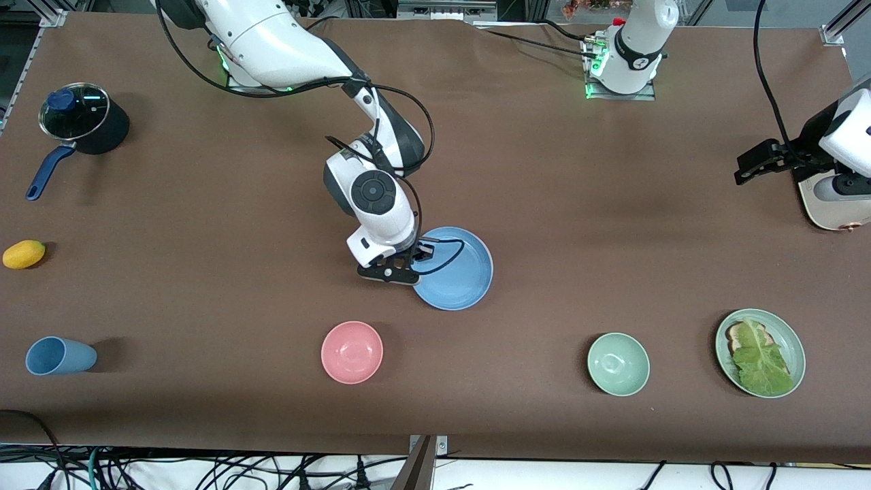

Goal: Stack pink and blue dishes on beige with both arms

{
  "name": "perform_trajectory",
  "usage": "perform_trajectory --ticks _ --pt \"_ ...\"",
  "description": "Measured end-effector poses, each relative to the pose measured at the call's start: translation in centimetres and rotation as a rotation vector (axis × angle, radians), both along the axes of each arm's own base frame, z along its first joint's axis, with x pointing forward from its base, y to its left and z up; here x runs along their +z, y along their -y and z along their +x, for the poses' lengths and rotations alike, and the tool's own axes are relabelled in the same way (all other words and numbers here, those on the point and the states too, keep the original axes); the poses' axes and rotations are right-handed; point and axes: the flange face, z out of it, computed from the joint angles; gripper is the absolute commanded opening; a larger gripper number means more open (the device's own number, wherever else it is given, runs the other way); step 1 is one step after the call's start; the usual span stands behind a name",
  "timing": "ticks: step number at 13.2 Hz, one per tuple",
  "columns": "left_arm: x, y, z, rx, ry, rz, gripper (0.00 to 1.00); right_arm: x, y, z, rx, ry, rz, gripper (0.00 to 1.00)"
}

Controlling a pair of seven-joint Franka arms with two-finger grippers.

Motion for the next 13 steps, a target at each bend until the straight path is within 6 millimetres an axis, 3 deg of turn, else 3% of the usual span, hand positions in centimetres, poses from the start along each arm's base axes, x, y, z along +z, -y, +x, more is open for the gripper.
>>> perform_trajectory --ticks 1,2,3,6,8,10,13 --pt "0.0 0.0 0.0 -0.002 0.000 0.000 1.00 0.0 0.0 0.0 0.000 0.000 0.000 0.67" --pt "0.0 0.0 0.0 -0.004 0.000 0.000 1.00 0.0 0.0 0.0 -0.001 0.001 0.000 0.88" --pt "0.0 0.0 0.0 -0.006 0.000 0.000 1.00 0.2 0.1 0.1 -0.002 0.004 0.001 1.00" --pt "0.0 0.5 0.0 -0.016 0.000 0.000 1.00 1.5 0.9 0.9 -0.013 0.003 -0.018 1.00" --pt "-0.1 0.8 0.0 -0.027 -0.001 -0.001 1.00 3.7 3.0 2.3 -0.030 0.010 -0.054 1.00" --pt "-0.3 1.0 -0.1 -0.031 -0.006 -0.001 1.00 7.0 6.3 4.3 0.009 0.032 -0.097 1.00" --pt "-0.4 1.0 0.0 -0.031 -0.008 -0.001 1.00 12.2 13.1 6.5 0.097 0.017 -0.177 1.00"
